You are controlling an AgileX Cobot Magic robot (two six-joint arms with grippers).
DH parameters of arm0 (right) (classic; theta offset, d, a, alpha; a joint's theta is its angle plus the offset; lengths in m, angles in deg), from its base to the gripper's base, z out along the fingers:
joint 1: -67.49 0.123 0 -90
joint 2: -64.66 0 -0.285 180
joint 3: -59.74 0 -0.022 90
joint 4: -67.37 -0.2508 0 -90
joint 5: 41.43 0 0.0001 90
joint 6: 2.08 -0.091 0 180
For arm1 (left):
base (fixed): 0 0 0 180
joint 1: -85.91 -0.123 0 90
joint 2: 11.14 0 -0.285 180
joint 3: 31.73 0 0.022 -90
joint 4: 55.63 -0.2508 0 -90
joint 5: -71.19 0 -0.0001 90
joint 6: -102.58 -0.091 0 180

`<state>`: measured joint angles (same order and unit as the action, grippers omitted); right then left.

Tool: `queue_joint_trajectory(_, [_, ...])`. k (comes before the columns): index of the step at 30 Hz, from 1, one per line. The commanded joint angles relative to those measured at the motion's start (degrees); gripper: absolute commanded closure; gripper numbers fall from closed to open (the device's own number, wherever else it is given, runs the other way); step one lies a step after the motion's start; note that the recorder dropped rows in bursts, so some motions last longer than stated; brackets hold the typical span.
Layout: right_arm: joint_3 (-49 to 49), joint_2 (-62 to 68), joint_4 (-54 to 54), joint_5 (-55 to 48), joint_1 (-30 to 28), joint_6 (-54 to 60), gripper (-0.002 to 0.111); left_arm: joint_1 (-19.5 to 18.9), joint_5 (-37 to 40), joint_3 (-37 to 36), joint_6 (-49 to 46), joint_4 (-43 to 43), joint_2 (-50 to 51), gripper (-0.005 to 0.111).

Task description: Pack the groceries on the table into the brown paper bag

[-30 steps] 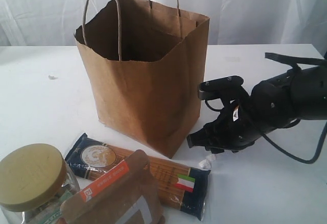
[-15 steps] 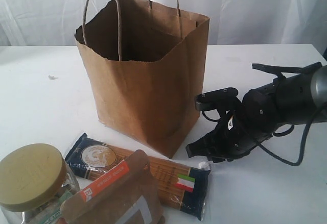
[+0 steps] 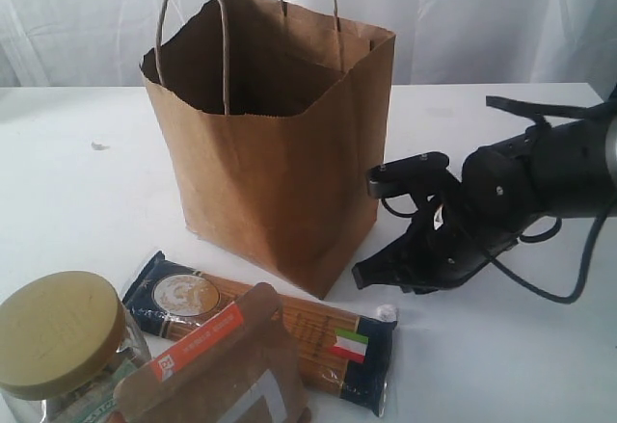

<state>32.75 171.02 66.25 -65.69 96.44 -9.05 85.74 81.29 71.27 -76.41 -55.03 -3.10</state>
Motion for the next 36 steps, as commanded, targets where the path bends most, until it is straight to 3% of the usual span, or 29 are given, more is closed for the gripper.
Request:
queue_joint_trajectory(1, [0.5, -6.3, 0.1, -6.1, -0.3, 4.7, 0.108, 0.4, -0.3, -0.2, 0.1, 0.4, -0.3, 0.107])
queue_joint_trajectory(7, [0.2, -14.6, -3.2, -19.5, -0.3, 10.2, 0.108, 0.4, -0.3, -0.2, 0.1, 0.4, -0.3, 0.107])
queue_joint_trajectory(13, [-1.3, -34.5, -22.1, -32.0, -0.3, 20.7, 0.108, 0.4, -0.3, -0.2, 0.1, 0.4, -0.3, 0.107])
queue_joint_trajectory(15, [2.6, -39.5, -26.4, -37.8, -0.3, 20.7, 0.108, 0.4, -0.3, -0.2, 0.1, 0.4, -0.3, 0.107])
queue_joint_trajectory(17, [13.8, -38.0, -27.7, -45.7, -0.3, 20.1, 0.108, 0.4, -0.3, -0.2, 0.1, 0.4, -0.3, 0.107])
queue_joint_trajectory(25, [37.8, -17.8, -27.5, -41.1, -0.3, 19.5, 0.108, 0.4, -0.3, -0.2, 0.1, 0.4, -0.3, 0.107])
queue_joint_trajectory(36, [43.0, -1.6, -26.6, -22.1, -0.3, 24.9, 0.108, 0.8, -0.3, -0.2, 0.1, 0.4, -0.3, 0.107])
